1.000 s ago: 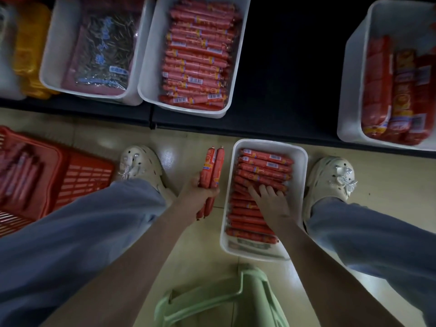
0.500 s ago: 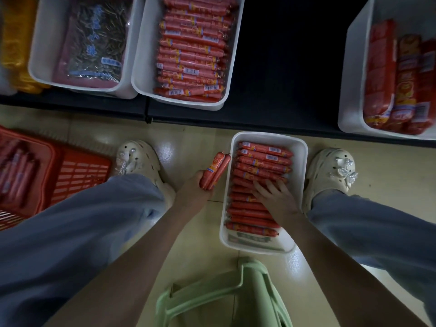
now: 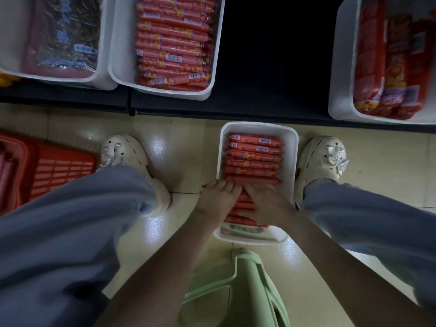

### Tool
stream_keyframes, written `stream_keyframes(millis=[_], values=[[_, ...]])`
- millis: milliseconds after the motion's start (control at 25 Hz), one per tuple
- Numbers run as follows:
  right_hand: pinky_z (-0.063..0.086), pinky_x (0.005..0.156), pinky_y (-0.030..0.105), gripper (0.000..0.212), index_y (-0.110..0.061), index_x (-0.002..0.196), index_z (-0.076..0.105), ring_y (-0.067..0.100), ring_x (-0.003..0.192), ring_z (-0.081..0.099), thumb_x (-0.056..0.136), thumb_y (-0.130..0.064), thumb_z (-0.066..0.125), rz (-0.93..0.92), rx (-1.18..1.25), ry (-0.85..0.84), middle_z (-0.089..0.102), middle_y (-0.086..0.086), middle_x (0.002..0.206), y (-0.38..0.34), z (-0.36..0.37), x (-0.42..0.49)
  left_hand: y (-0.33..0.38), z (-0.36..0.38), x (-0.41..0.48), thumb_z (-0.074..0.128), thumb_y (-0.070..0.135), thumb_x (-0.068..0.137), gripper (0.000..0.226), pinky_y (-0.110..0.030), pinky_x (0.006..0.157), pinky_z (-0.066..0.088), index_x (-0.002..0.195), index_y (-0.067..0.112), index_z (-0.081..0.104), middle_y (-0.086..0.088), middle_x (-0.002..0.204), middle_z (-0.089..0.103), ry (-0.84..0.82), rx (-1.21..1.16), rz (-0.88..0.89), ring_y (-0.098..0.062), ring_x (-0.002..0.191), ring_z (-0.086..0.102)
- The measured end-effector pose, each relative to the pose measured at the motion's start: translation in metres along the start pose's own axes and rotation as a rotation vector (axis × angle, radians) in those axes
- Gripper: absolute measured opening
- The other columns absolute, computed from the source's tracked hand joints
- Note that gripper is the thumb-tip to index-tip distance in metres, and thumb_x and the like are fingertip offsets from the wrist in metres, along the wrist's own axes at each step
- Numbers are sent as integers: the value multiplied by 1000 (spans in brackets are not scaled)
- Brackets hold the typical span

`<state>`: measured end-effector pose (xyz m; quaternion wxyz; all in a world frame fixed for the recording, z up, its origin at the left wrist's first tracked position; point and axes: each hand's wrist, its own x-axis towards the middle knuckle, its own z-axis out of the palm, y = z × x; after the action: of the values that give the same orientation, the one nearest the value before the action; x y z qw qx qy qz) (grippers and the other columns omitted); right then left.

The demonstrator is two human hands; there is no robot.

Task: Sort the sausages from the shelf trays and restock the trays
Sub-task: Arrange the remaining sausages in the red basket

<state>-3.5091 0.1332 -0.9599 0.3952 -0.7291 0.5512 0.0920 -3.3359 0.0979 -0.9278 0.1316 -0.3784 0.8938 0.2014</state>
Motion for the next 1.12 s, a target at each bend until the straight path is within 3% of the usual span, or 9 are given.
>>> stream_keyframes(millis=[200,280,360,440,600,720,840,960,1120], values=[[52,74,38,38,-7,115,58,32,90,65,77,-6,64,139,-62,173,66,12,102,10,30,4,18,15,7,61,25,61,41,-31,87,52,100,14,72,-2,95,70,-114,-11,-14,-19,91,67],[48,78,41,33,-8,111,57,33,95,60,78,-7,64,240,-124,195,61,11,103,22,36,1,11,18,2,53,26,77,55,-38,111,32,130,8,57,-13,130,58,-209,-5,-151,-26,125,51],[49,69,41,37,-8,106,58,32,85,60,70,-9,67,213,-216,254,59,10,94,29,45,2,2,24,-1,40,24,95,62,-42,118,2,150,5,19,-16,156,21,-281,-3,-217,-28,145,17],[49,65,38,47,-10,106,58,28,78,59,62,-14,74,141,-298,264,59,8,90,27,52,12,-3,31,-2,46,24,95,66,-43,118,1,150,4,16,-14,157,17,-252,-16,-223,-26,146,14],[48,66,35,65,-13,103,63,22,77,58,46,-29,90,61,-349,191,60,2,88,16,53,29,-5,37,-5,64,26,63,57,-42,99,45,117,7,67,-10,124,64,-221,-50,-152,-25,116,60],[46,68,39,54,-19,105,59,22,83,56,59,-30,85,170,-344,204,57,1,92,11,46,33,-10,37,-5,59,25,61,55,-44,97,47,112,5,69,-14,123,64,-130,-65,-105,-28,115,60],[39,93,43,59,-19,129,40,24,113,44,80,-36,68,419,-240,132,46,5,122,8,43,29,-11,34,-6,64,26,70,64,-45,108,34,128,2,56,-19,140,49,-123,-87,-198,-32,130,47],[24,108,44,80,-20,145,19,28,132,26,83,-43,63,487,-199,96,26,9,143,10,39,24,-15,28,-10,42,25,95,68,-41,118,1,151,6,9,-14,159,2,-183,-59,-242,-28,147,5],[29,109,44,80,-19,147,21,28,131,29,82,-40,64,377,-85,191,28,8,145,-10,8,20,-10,10,-12,34,25,99,62,-39,118,3,152,10,6,-11,159,3,-111,-191,-378,-26,146,6]])
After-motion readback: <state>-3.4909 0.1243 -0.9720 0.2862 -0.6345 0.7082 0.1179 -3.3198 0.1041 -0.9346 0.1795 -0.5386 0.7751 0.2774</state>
